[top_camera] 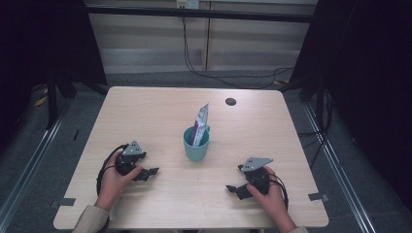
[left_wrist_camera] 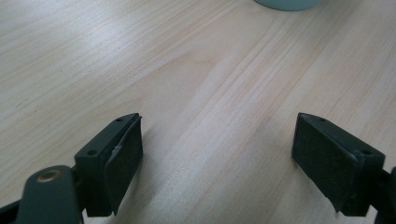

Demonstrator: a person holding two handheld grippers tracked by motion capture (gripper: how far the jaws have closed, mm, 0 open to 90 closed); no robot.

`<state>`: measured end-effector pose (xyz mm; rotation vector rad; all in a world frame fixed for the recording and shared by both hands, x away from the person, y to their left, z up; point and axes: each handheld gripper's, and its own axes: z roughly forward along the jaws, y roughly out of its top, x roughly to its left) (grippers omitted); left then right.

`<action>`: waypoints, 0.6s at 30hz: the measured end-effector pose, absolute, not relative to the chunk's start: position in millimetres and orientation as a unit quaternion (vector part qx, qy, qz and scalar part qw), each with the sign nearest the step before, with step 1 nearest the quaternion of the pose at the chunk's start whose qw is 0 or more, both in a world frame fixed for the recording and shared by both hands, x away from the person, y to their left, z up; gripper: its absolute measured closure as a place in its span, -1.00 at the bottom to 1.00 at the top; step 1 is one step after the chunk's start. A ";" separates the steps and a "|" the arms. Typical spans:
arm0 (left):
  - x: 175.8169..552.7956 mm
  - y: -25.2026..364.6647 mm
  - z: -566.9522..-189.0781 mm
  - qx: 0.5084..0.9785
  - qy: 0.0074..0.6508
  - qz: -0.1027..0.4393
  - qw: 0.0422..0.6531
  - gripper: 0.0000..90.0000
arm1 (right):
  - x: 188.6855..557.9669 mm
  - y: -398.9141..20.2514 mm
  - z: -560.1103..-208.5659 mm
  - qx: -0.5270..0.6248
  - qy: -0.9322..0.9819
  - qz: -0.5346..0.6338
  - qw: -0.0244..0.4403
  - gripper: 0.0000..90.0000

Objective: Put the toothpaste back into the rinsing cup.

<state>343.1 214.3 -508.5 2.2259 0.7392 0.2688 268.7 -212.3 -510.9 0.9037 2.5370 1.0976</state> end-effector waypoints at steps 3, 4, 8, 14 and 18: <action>342.4 214.4 -508.9 0.874 0.282 0.114 0.378 -0.64 | 268.7 -212.3 -510.9 0.309 0.866 0.375 0.116 -0.76; 342.2 214.2 -509.0 0.874 0.283 0.114 0.378 -0.64 | 268.7 -212.3 -510.9 0.309 0.866 0.375 0.116 -0.76; 342.3 214.0 -509.1 0.874 0.284 0.115 0.378 -0.65 | 268.7 -212.3 -510.9 0.308 0.867 0.375 0.116 -0.76; 342.5 213.8 -509.5 0.874 0.283 0.113 0.379 -0.67 | 268.7 -212.3 -510.9 0.309 0.866 0.375 0.117 -0.76; 342.4 213.6 -509.6 0.873 0.284 0.115 0.378 -0.68 | 268.6 -212.2 -510.9 0.308 0.867 0.375 0.117 -0.76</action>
